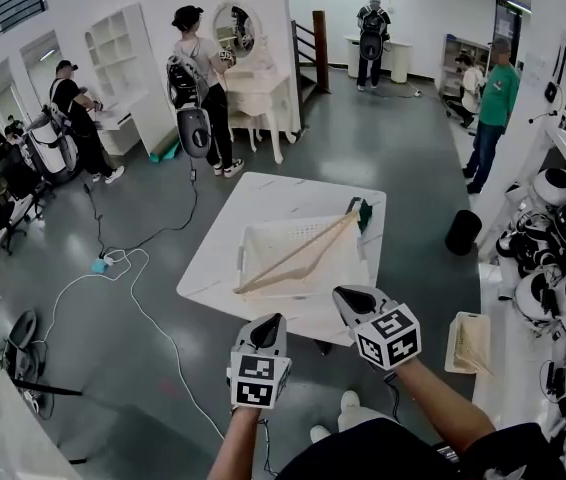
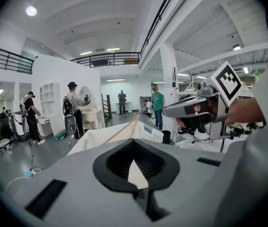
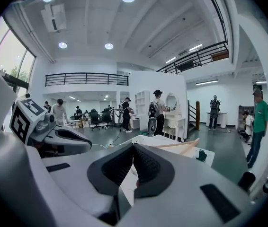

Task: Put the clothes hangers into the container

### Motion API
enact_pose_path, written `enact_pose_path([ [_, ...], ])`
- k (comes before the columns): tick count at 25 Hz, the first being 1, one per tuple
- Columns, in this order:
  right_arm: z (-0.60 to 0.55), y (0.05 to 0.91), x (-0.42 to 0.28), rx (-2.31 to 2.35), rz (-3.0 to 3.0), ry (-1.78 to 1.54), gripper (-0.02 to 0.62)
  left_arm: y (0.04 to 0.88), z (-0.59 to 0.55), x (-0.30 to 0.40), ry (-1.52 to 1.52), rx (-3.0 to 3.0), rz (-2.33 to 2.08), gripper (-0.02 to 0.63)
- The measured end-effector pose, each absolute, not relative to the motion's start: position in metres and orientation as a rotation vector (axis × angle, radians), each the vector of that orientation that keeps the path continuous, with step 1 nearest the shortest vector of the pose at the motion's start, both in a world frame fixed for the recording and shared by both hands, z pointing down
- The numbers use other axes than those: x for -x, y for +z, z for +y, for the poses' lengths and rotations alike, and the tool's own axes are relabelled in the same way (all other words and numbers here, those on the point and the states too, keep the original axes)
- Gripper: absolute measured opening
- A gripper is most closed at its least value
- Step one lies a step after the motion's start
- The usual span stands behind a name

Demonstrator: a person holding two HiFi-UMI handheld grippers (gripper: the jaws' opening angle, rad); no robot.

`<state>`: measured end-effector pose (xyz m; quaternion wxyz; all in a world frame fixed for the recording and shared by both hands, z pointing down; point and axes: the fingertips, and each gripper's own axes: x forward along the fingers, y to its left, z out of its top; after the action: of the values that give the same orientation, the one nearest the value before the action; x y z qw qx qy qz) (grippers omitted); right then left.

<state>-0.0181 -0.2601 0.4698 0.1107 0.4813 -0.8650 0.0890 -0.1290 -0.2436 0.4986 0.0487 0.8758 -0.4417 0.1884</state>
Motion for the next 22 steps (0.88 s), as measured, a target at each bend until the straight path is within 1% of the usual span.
enact_pose_path([
  [10,-0.243,0.457,0.028,-1.437,-2.562,0.235,0.018,0.484,-0.224,0.133,0.492,-2.691,-1.335,0.005],
  [22,-0.233,0.438,0.008,-1.44,-2.616,0.213,0.018,0.468,-0.213,0.1,0.456,-2.702,-1.337,0.005],
])
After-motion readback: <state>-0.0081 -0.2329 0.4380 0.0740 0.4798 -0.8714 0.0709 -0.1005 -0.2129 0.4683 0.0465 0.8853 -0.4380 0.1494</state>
